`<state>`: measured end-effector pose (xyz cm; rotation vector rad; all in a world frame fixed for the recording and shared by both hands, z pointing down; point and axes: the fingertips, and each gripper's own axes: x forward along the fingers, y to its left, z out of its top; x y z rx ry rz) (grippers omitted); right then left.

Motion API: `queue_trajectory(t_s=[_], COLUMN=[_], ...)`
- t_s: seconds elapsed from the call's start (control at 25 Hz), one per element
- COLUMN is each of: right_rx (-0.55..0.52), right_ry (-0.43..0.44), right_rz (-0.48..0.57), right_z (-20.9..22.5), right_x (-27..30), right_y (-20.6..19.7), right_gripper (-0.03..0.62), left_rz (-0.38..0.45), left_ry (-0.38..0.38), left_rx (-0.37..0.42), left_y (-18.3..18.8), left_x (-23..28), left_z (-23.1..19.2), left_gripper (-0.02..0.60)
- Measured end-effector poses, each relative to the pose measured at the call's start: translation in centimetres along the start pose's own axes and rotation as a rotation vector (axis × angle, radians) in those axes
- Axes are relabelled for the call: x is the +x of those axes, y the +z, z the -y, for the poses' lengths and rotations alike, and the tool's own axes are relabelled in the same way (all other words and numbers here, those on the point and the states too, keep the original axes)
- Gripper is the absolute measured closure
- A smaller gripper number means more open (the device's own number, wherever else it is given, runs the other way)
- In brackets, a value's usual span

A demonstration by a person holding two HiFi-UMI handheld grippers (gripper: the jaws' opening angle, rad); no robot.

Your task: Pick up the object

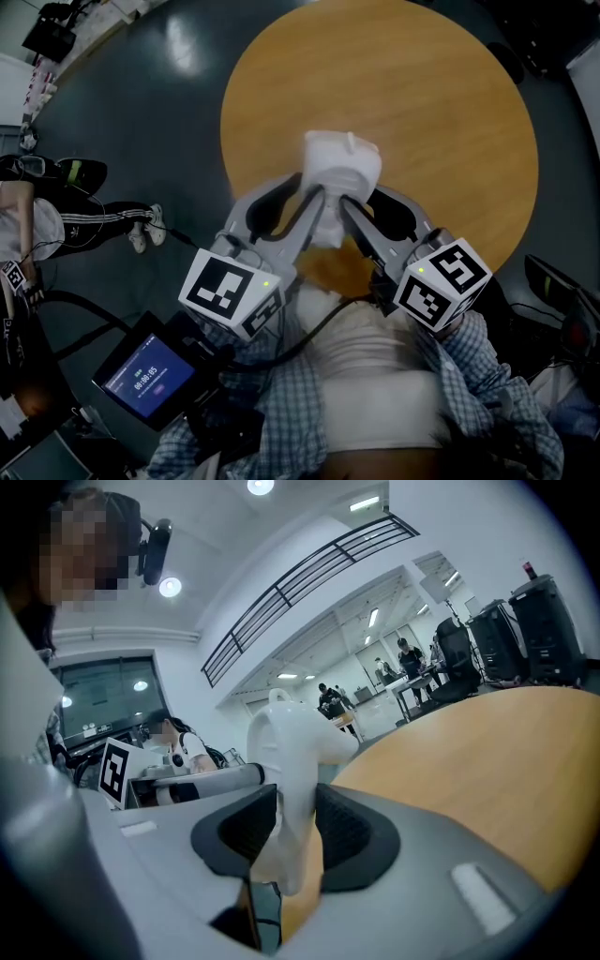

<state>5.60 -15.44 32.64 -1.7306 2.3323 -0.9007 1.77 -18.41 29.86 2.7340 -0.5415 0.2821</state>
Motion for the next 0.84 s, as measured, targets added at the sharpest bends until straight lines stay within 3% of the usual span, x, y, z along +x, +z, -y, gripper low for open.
queue_trajectory(t_s=[0.84], right_rx=[0.001], right_ry=[0.001], right_rz=[-0.032], right_z=[0.53], right_x=[0.46], right_y=[-0.67], right_gripper=[0.457], left_rz=[-0.016], left_ry=[0.015], left_rx=[-0.018], left_y=[-0.85], left_x=[0.33], left_z=[-0.43], left_gripper=[0.463])
